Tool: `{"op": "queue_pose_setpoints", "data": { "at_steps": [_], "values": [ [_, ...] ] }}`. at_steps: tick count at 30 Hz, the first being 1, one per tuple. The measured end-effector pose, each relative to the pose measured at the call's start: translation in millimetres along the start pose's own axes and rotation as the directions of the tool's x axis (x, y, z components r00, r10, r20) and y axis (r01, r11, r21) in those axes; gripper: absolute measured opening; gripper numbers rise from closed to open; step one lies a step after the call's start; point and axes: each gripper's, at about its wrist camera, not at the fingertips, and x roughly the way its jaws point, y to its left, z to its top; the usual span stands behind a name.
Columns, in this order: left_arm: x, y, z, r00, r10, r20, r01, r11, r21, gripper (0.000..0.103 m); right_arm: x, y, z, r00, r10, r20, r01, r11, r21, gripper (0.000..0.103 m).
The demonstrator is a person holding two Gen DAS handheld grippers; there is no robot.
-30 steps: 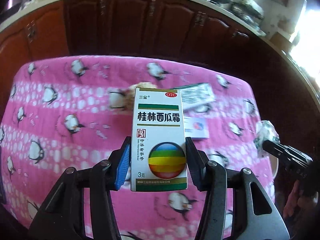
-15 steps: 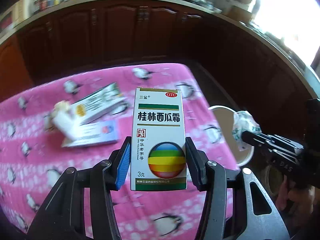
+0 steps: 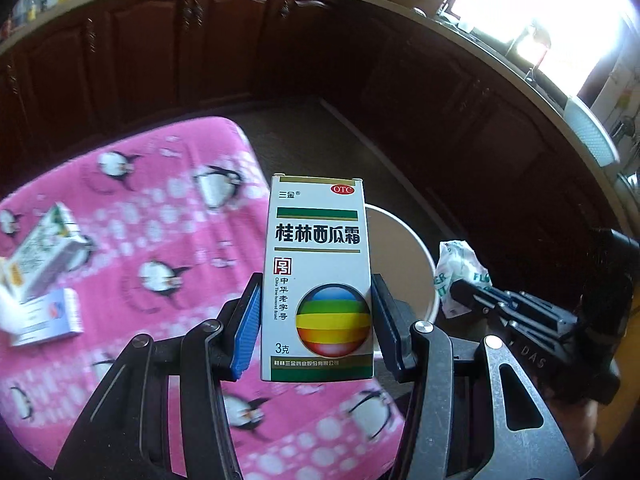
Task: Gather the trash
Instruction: 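Carry the medicine box and plastic bag with both tools over the bucket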
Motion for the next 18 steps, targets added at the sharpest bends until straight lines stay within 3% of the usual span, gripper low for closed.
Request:
{"op": "queue_pose_setpoints", "data": {
  "at_steps": [18],
  "values": [
    [62.1, -30.1, 4.6, 0.999, -0.012, -0.052, 0.013, 1.000, 0.019, 0.049, 33.5, -37.7, 4.7, 0.996, -0.054, -0.067, 0.060, 0.994, 0.088, 0.012]
  ]
}}
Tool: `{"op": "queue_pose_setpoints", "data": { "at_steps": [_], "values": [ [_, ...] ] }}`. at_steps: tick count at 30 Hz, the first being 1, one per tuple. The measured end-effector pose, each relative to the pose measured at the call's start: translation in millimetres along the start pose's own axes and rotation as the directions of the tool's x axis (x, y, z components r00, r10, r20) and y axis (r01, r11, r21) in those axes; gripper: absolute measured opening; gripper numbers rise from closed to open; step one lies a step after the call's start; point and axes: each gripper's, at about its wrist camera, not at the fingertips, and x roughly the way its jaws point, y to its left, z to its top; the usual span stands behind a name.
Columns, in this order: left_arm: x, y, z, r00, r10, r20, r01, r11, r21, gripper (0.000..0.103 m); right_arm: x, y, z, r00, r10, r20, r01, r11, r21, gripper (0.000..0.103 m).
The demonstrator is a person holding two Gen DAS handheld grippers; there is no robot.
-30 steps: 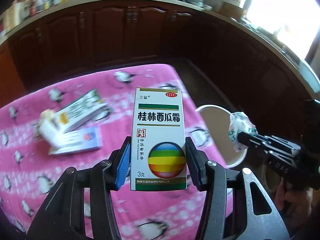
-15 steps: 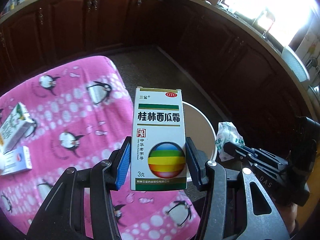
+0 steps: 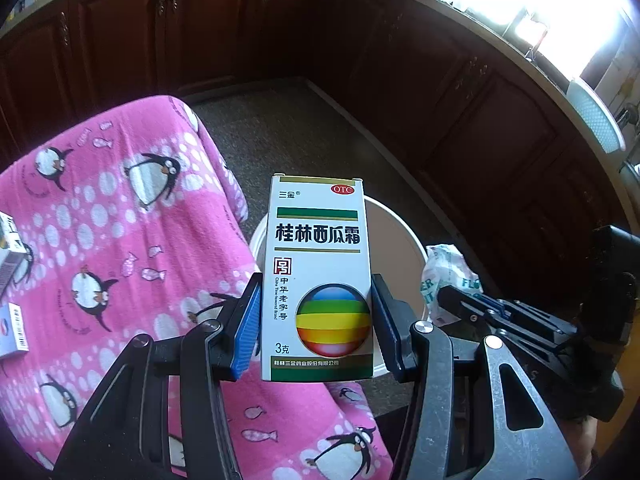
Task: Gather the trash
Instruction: 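Carry the medicine box and plastic bag with both tools over the bucket, then open both tools dropping the medicine box and plastic bag into the bucket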
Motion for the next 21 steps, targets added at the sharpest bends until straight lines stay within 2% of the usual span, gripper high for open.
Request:
{"op": "queue_pose_setpoints", "data": {
  "at_steps": [11, 14, 15, 16, 20, 21],
  "values": [
    [28.0, 6.8, 3.3, 0.999, -0.018, -0.046, 0.016, 0.999, -0.029, 0.050, 25.8, -9.5, 3.4, 0.998, -0.054, -0.024, 0.055, 0.998, 0.027, 0.013],
    [33.7, 2.3, 3.7, 0.999, -0.014, -0.051, 0.013, 1.000, -0.022, 0.050, 27.2, -13.9, 3.1, 0.997, -0.067, -0.026, 0.068, 0.997, 0.048, 0.028],
    [35.0, 1.3, 3.7, 0.998, -0.014, -0.055, 0.013, 1.000, -0.020, 0.050, 26.2, -15.2, 2.9, 0.998, -0.060, -0.021, 0.061, 0.997, 0.057, 0.040],
    [35.3, 0.6, 3.7, 0.998, -0.011, -0.057, 0.010, 1.000, -0.017, 0.051, 25.7, -16.3, 2.8, 0.998, -0.057, -0.015, 0.058, 0.996, 0.062, 0.045],
    [37.0, -2.3, 3.7, 0.998, -0.009, -0.055, 0.008, 1.000, -0.019, 0.052, 24.1, -15.3, 2.4, 0.998, -0.058, -0.016, 0.059, 0.996, 0.061, 0.045],
    [36.7, -1.6, 3.7, 0.998, -0.017, -0.053, 0.016, 1.000, -0.025, 0.055, 23.6, -14.8, 1.9, 0.998, -0.057, -0.016, 0.058, 0.997, 0.060, 0.045]
  ]
}}
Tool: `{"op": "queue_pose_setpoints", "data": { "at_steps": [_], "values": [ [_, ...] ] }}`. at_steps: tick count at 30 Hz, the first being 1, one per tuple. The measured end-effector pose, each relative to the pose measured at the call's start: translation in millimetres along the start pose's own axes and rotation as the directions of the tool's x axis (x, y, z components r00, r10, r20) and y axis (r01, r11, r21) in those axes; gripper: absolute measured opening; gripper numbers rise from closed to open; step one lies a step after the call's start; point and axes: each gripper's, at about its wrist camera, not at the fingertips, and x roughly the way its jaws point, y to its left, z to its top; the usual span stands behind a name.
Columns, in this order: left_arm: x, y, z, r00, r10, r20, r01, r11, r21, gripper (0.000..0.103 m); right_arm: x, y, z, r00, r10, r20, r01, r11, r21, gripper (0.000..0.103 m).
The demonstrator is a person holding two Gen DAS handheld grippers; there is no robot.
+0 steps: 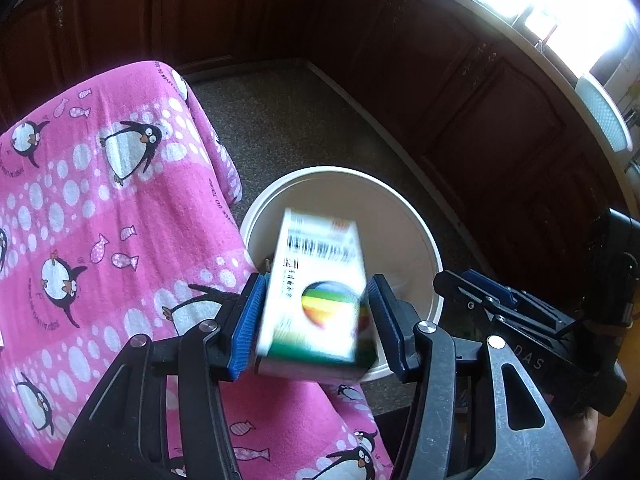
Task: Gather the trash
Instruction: 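Open both tools dropping the medicine box and plastic bag into the bucket, then move both open tools back over the table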
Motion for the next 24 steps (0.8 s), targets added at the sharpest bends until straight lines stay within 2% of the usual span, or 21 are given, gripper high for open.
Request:
{"op": "queue_pose_setpoints", "data": {
  "at_steps": [1, 9, 24],
  "values": [
    [0.7, 0.3, -1.7, 1.000, -0.005, 0.002, 0.005, 1.000, -0.003, 0.057, -0.3, 1.0, -0.5, 1.000, -0.001, 0.001, 0.001, 1.000, -0.002, 0.045],
    [-11.7, 9.8, -7.5, 1.000, -0.010, 0.017, 0.010, 1.000, -0.005, 0.058, -8.2, 7.3, -2.9, 1.000, 0.013, 0.005, -0.013, 1.000, -0.004, 0.045],
    [-58.9, 39.4, -25.6, 0.993, 0.075, 0.093, -0.076, 0.997, 0.001, 0.058, -17.4, 44.6, -8.1, 0.999, 0.041, 0.008, -0.041, 0.997, -0.064, 0.048]
  ]
}}
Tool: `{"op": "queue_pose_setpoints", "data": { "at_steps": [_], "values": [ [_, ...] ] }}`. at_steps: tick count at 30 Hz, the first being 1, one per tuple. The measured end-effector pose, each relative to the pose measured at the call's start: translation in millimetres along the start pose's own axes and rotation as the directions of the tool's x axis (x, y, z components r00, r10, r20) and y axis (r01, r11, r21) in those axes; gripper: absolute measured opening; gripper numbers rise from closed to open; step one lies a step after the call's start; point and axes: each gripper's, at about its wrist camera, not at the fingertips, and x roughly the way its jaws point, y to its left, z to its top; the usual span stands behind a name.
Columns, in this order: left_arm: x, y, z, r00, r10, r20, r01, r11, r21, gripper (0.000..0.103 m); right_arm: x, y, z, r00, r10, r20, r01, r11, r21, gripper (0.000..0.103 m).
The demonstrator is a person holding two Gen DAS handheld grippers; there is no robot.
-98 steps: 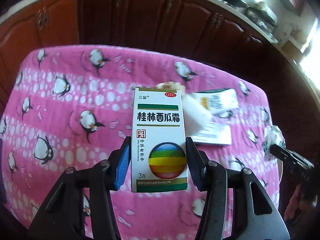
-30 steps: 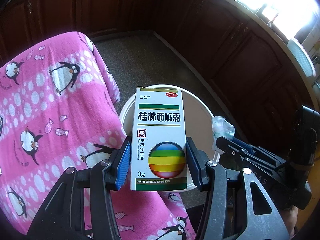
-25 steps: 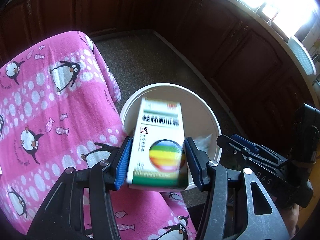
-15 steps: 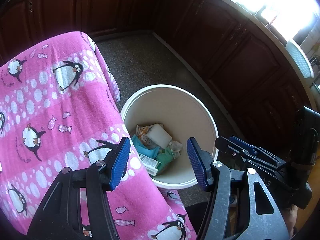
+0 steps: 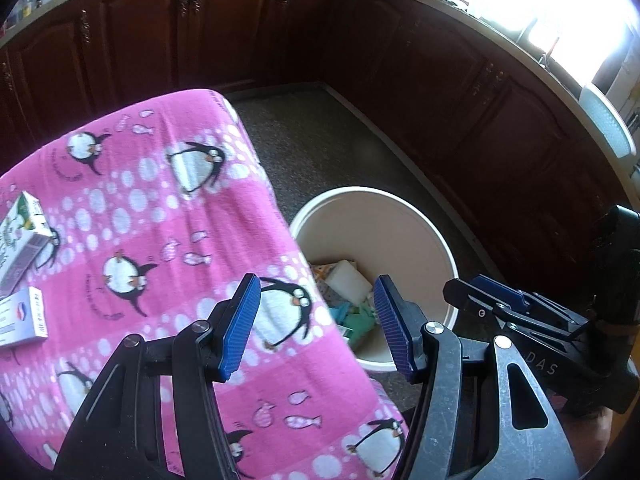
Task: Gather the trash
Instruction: 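Move both open tools back over the table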
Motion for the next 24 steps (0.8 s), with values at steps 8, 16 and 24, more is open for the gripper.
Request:
{"op": "queue_pose_setpoints", "data": {
  "at_steps": [8, 16, 24],
  "values": [
    [-28.8, 18.4, -13.8, 0.999, 0.038, 0.030, -0.037, 0.999, -0.020, 0.058, 1.4, 33.5, -3.6, 0.999, 0.031, -0.016, -0.032, 0.998, -0.054, 0.049],
    [-49.7, 49.2, -22.3, 0.996, 0.080, 0.040, -0.077, 0.994, -0.073, 0.058, 1.3, 70.9, -7.4, 0.998, 0.064, -0.021, -0.067, 0.991, -0.117, 0.055],
    [-85.5, 111.8, -39.5, 0.992, 0.110, 0.060, -0.097, 0.979, -0.179, 0.063, 11.2, 120.5, -16.3, 0.991, 0.122, -0.061, -0.132, 0.974, -0.186, 0.058]
  ]
}}
